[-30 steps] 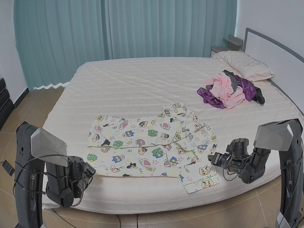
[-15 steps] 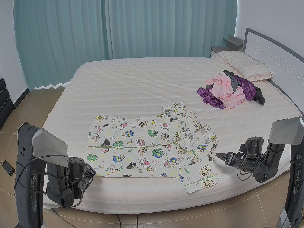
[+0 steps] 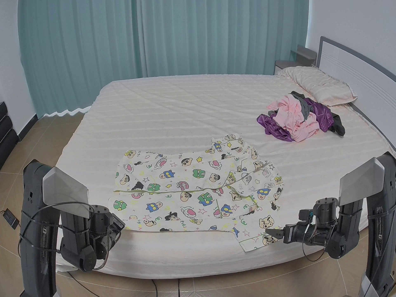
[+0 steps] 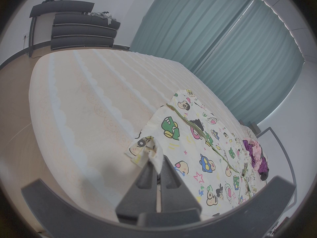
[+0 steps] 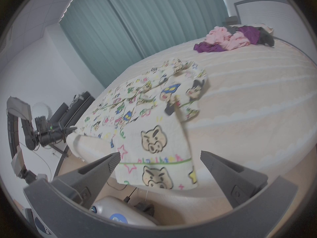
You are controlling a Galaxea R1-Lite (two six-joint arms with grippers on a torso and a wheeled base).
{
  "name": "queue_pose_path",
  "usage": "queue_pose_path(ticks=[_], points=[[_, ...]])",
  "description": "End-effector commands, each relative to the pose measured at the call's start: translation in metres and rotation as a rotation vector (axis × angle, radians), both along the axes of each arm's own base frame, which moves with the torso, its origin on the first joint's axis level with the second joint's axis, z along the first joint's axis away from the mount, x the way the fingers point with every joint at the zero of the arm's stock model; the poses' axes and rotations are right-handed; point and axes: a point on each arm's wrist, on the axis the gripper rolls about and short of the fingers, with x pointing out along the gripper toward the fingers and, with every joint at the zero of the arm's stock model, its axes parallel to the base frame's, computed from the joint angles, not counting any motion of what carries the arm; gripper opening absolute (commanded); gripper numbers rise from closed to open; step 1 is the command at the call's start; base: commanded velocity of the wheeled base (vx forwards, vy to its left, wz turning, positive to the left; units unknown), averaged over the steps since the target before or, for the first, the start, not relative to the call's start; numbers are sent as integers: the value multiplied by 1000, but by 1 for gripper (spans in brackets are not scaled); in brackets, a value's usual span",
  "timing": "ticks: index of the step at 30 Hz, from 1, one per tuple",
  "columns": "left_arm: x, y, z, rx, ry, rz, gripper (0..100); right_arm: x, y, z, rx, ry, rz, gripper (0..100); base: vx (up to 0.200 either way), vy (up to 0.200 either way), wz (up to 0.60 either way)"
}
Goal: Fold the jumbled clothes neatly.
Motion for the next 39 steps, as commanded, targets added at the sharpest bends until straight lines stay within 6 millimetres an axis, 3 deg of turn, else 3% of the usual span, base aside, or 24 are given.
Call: queue_pose_path(ticks=[1,20,21,34,39], points=[[0,0,0,-1,0,-1,0,-2,6,-12,-12,45,27,100,0,0,0],[0,0,0,0,0,-2,0,8,12,-9,-79,90,89,100,0,0,0],[0,0,0,0,0,-2,0,8,13,-9,-84,92,95,0,0,0,0],[0,0,0,1,2,-2,0,11,11,-5,-81,69,84,0,0,0,0],[-3,-2,2,7,0,-7,0,-5,7,13,-63,47,76,0,0,0,0]])
